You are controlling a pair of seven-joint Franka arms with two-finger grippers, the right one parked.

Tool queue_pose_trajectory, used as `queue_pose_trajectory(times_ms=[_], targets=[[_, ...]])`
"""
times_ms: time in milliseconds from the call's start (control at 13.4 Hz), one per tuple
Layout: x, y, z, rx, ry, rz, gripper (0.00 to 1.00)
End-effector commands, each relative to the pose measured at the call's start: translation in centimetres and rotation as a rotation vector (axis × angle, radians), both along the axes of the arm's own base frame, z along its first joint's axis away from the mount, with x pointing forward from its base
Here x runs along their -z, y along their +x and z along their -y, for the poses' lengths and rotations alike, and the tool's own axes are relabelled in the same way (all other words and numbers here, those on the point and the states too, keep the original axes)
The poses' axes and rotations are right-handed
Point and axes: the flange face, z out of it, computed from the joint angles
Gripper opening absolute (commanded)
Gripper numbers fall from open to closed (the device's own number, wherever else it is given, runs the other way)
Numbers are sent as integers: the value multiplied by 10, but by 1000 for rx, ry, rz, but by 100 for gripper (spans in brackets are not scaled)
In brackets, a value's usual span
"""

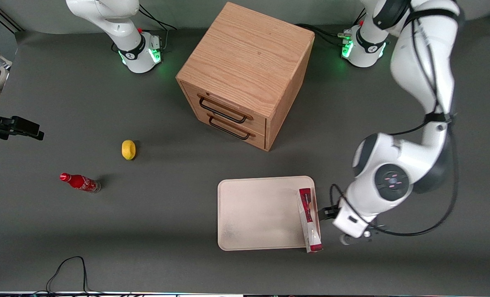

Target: Place red cookie box on tray

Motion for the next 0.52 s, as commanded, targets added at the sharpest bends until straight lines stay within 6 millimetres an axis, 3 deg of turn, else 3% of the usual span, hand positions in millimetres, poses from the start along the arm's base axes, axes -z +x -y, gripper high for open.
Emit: queue_pose_trajectory(times_ms=[0, 298, 447], targets=[[-55, -30, -35, 50, 10, -27, 100], [-113, -73, -107, 131, 7, -64, 100], [-125, -87, -154, 175, 22, -80, 100]])
